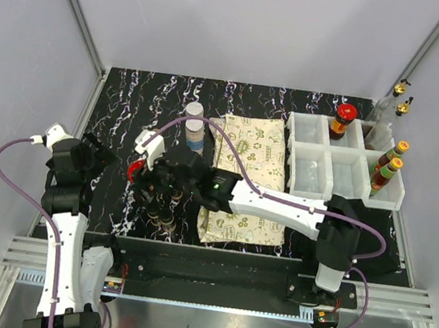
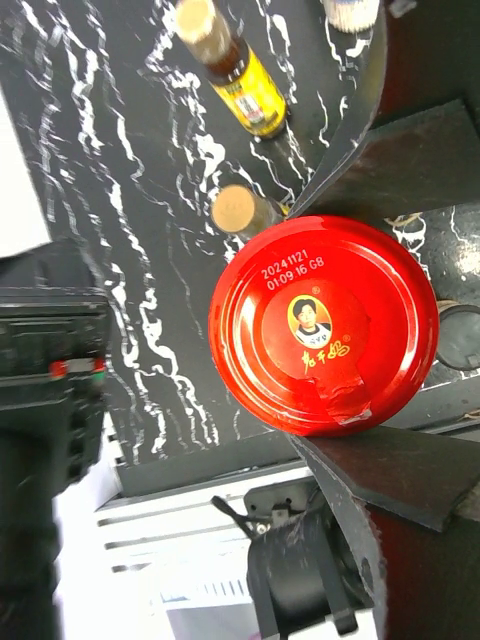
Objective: Organize the condiment bottles
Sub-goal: Pick up the bottle from the center of the board, then place the bottle in the storage box.
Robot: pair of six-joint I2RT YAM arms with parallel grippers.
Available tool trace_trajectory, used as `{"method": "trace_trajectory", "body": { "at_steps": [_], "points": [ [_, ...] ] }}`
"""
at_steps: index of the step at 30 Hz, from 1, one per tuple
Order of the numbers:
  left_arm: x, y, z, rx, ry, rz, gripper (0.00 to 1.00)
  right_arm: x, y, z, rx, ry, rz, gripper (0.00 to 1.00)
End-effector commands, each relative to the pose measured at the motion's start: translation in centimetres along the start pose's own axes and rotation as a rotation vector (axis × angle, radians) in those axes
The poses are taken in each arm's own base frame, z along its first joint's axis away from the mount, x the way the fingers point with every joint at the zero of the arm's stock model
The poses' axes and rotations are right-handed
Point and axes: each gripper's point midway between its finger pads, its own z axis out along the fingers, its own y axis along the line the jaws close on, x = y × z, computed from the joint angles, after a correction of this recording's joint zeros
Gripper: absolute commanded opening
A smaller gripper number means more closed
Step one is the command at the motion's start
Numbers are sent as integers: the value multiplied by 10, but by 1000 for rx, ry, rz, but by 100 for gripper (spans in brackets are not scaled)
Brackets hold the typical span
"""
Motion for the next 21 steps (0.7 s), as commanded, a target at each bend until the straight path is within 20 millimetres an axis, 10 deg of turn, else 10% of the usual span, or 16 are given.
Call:
{"method": "trace_trajectory", "body": {
  "at_steps": [1, 11, 21],
  "points": [
    [-12, -11, 1, 45, -40, 2, 99, -108, 7, -53, -9, -306, -47, 0],
    [-10, -13, 0, 61, -35, 7, 99, -119, -56, -99, 339, -325, -117, 0],
    [-9, -15, 1, 76, -30, 10, 99, -99, -187, -166, 715, -299, -1, 0]
  ]
}}
